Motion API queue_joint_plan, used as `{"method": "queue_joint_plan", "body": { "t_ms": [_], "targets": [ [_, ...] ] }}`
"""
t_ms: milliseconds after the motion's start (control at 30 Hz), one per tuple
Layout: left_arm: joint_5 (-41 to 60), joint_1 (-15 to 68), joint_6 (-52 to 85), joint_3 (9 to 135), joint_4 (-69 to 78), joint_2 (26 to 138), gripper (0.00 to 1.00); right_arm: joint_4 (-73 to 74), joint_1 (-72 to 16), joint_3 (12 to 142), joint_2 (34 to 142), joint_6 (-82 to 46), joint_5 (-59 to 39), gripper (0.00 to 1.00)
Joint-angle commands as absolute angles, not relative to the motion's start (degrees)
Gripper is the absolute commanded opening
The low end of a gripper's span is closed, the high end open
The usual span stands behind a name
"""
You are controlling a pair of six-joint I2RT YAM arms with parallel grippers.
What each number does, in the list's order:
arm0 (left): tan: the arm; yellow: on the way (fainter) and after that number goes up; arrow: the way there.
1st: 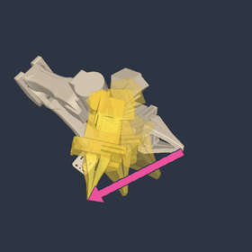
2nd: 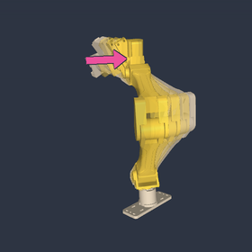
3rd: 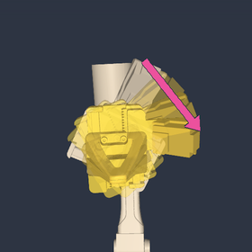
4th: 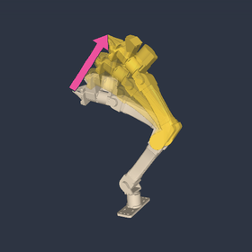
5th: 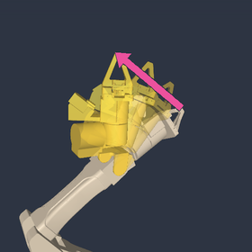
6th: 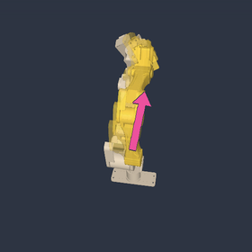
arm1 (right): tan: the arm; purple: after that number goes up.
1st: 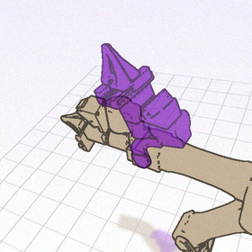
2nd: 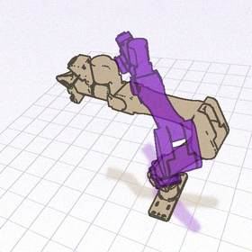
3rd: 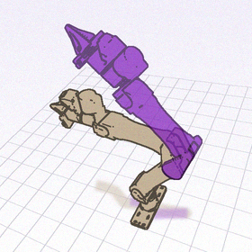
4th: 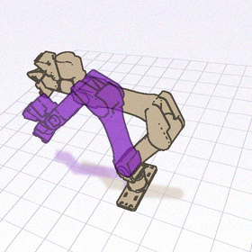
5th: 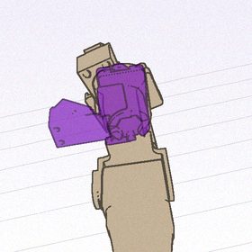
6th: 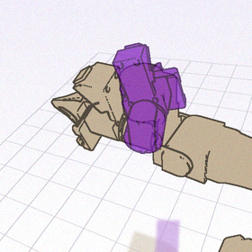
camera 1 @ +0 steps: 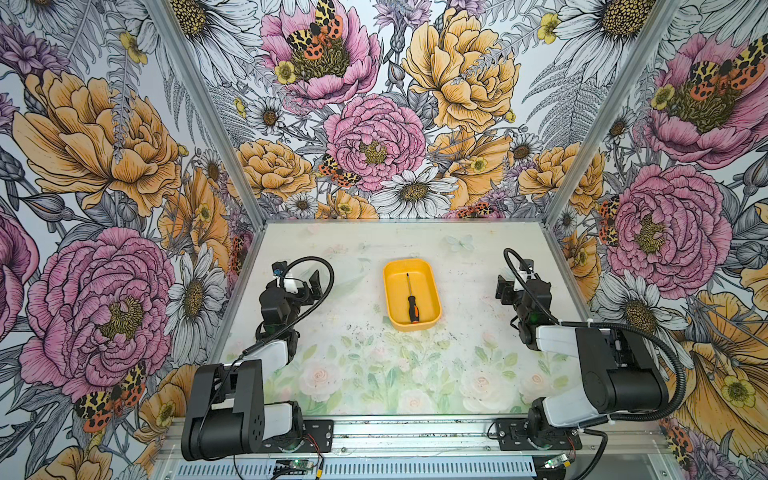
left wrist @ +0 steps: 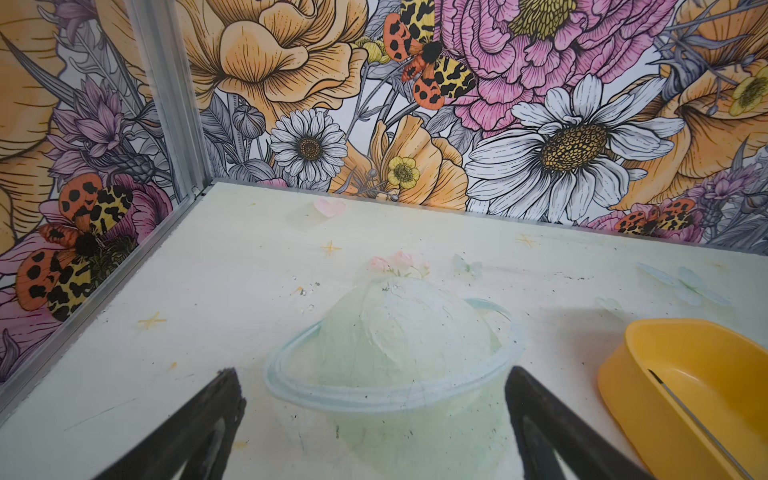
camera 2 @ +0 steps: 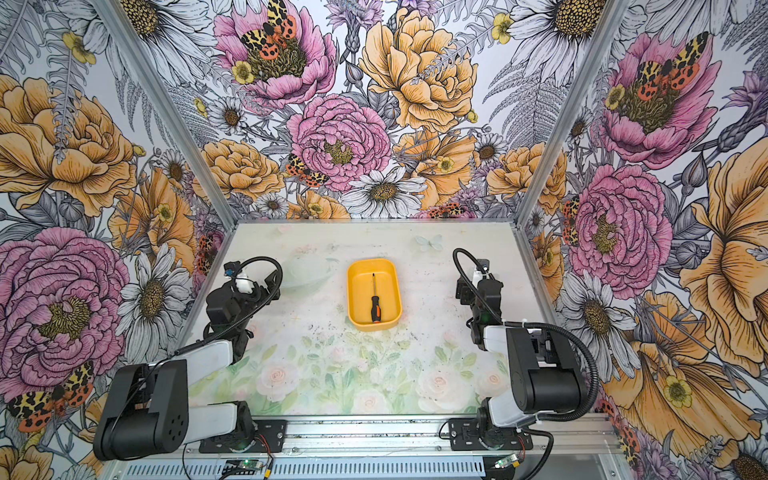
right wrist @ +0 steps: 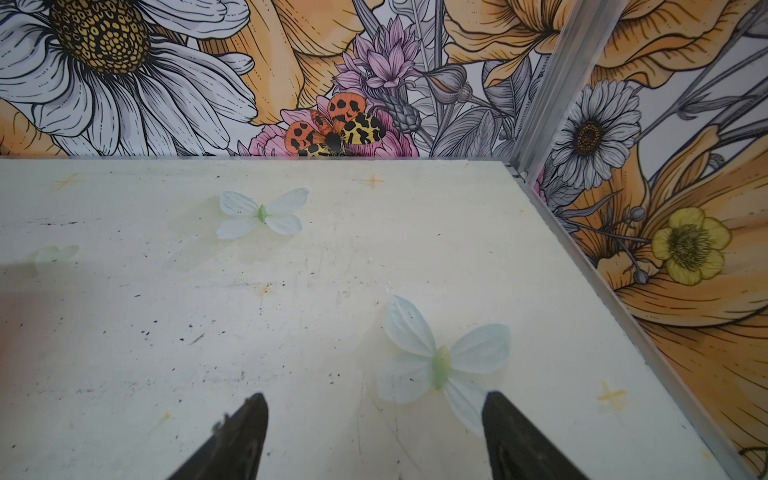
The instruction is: Put the screwdriver in the bin
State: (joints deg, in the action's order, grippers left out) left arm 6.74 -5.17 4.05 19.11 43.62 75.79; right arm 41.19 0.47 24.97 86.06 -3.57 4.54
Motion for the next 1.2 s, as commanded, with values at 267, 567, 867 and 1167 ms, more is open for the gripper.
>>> {"method": "queue_joint_plan", "body": {
  "t_ms": [267,567,867,1167],
  "targets": [
    [0.47,-4.42,2.96,14.04,71.37,90.76,0.99,46.7,0.78,23.63,87.45,-4.39,5.62,0.83],
    [-6.32,-0.34,-0.2,21.71,52.95,88.51,0.99,47.26,0.87,23.47,87.56,-4.41,5.6,0.86],
    [-6.42,-0.27,-0.13,21.63,53.93,88.9,0.99,47.37,0.87,23.32,87.59,-4.44,5.63,0.99],
    [-6.42,-0.27,-0.14,21.62,53.88,88.86,0.99,47.54,0.76,23.3,87.53,-4.28,5.8,1.0]
  ]
}}
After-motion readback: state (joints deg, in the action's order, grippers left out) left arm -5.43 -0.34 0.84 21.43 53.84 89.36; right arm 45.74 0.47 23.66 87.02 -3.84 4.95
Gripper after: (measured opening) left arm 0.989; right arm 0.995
